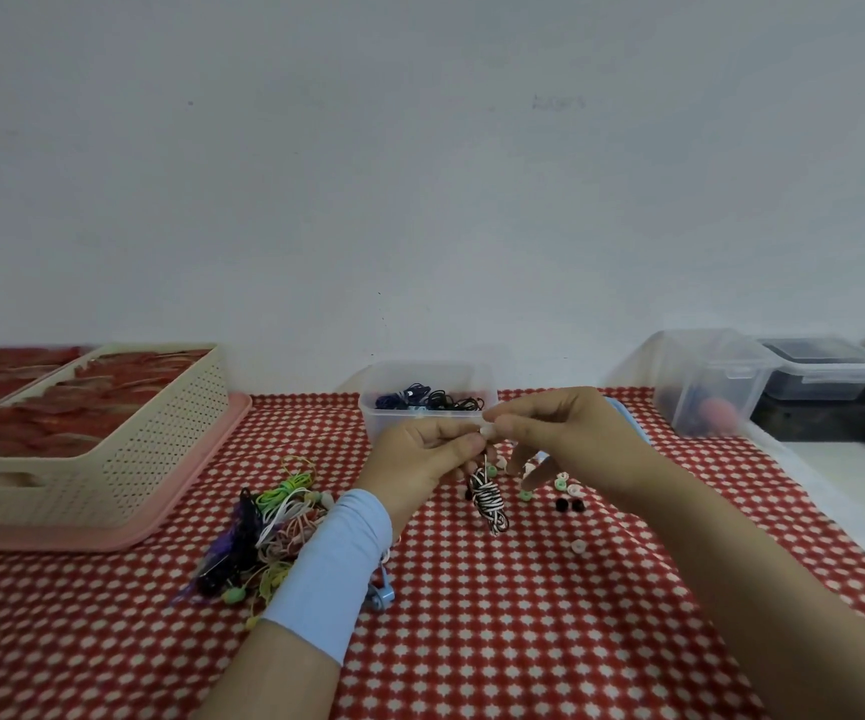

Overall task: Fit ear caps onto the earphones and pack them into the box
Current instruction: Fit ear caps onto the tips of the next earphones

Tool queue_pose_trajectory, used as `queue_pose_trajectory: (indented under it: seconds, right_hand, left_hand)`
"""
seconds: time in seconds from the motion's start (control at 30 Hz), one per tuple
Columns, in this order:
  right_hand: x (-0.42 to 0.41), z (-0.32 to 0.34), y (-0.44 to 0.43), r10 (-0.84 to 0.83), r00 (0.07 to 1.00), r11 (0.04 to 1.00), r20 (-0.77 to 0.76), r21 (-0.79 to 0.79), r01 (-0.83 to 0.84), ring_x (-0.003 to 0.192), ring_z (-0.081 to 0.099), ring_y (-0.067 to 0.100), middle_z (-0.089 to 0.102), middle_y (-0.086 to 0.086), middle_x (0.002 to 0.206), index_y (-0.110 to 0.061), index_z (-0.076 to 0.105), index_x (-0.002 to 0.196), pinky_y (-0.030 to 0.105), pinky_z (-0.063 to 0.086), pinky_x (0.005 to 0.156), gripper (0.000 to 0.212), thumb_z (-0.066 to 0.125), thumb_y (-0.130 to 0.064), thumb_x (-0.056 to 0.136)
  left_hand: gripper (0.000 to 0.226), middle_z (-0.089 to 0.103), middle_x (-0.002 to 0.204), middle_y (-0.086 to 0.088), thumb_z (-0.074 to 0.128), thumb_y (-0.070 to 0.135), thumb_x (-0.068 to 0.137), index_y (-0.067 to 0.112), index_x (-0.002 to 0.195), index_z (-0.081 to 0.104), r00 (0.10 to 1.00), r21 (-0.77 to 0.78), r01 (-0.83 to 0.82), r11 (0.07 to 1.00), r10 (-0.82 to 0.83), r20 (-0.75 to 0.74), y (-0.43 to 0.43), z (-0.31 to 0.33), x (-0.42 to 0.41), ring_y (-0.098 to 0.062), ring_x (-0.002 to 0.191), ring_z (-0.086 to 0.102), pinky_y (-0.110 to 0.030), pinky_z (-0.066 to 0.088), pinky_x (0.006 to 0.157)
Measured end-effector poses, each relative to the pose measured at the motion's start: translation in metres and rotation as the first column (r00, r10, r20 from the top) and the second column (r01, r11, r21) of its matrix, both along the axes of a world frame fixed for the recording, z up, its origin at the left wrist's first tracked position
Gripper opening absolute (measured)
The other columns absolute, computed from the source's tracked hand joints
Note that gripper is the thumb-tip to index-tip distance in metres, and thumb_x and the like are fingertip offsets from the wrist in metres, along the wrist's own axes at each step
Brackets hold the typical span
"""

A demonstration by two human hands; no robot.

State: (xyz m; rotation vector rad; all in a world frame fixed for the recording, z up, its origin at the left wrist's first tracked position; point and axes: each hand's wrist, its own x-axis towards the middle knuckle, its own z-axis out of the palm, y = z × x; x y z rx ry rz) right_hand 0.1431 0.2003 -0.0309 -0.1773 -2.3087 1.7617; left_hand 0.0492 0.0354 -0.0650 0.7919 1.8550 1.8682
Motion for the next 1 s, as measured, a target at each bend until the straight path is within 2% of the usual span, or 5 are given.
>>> queue_pose_trajectory:
  seconds: [0.13,0.37,0.53,0.77,1.0]
  right_hand:
    - [0.004,0.002,0.004,0.083,0.995,0.994,0.056,-0.069,-0.079,0.071,0.068,0.019,0.077,0.016,0.097,-0.011,0.081,0.103,0.036,0.061,0.064,0.015,0.070,-0.015,0.093]
    - [0.002,-0.004,0.006,0.150,0.969,0.964,0.196,-0.246,-0.100,0.069,0.066,0.013,0.074,0.004,0.078,-0.016,0.084,0.089,0.029,0.059,0.063,0.012,0.073,-0.014,0.086]
    - [0.001,-0.004,0.010,0.185,0.956,0.964,0.227,-0.229,-0.132,0.068,0.068,0.013,0.075,0.006,0.079,-0.012,0.082,0.094,0.027,0.059,0.060,0.018,0.075,-0.019,0.080]
    - [-0.003,-0.010,0.009,0.152,0.955,0.975,0.256,-0.198,-0.102,0.066,0.068,0.012,0.074,0.007,0.079,-0.007,0.080,0.098,0.027,0.058,0.057,0.030,0.079,-0.021,0.072]
    - [-0.001,-0.006,0.018,0.104,0.981,0.981,0.163,-0.182,-0.074,0.078,0.070,0.022,0.076,0.005,0.111,-0.017,0.071,0.120,0.027,0.048,0.053,0.030,0.069,-0.031,0.093]
  left_hand:
    - [0.012,0.074,0.086,-0.005,0.071,0.015,0.086,0.018,0.095,0.078,0.998,0.008,0.055,0.998,-0.056,0.035,-0.001,0.001,0.001,-0.013,0.074,0.061,-0.027,0.051,0.073]
    - [0.014,0.077,0.088,0.000,0.072,0.008,0.084,0.019,0.092,0.076,0.996,-0.054,0.069,0.996,-0.072,-0.051,-0.003,0.004,0.002,-0.008,0.080,0.070,-0.019,0.054,0.075]
    - [0.015,0.077,0.092,0.000,0.074,0.012,0.083,0.027,0.083,0.077,0.992,-0.108,0.078,0.991,-0.088,-0.092,-0.004,0.004,0.002,-0.013,0.089,0.072,-0.023,0.055,0.086]
    - [0.014,0.077,0.084,0.005,0.075,0.008,0.082,0.022,0.085,0.075,0.993,-0.135,0.069,0.988,-0.081,-0.082,-0.005,0.000,0.000,-0.006,0.082,0.071,-0.015,0.053,0.075]
    - [0.022,0.076,0.098,-0.010,0.073,0.013,0.083,0.008,0.105,0.072,0.994,-0.007,0.085,0.996,-0.085,0.066,0.001,0.000,0.000,-0.016,0.083,0.068,-0.026,0.053,0.077]
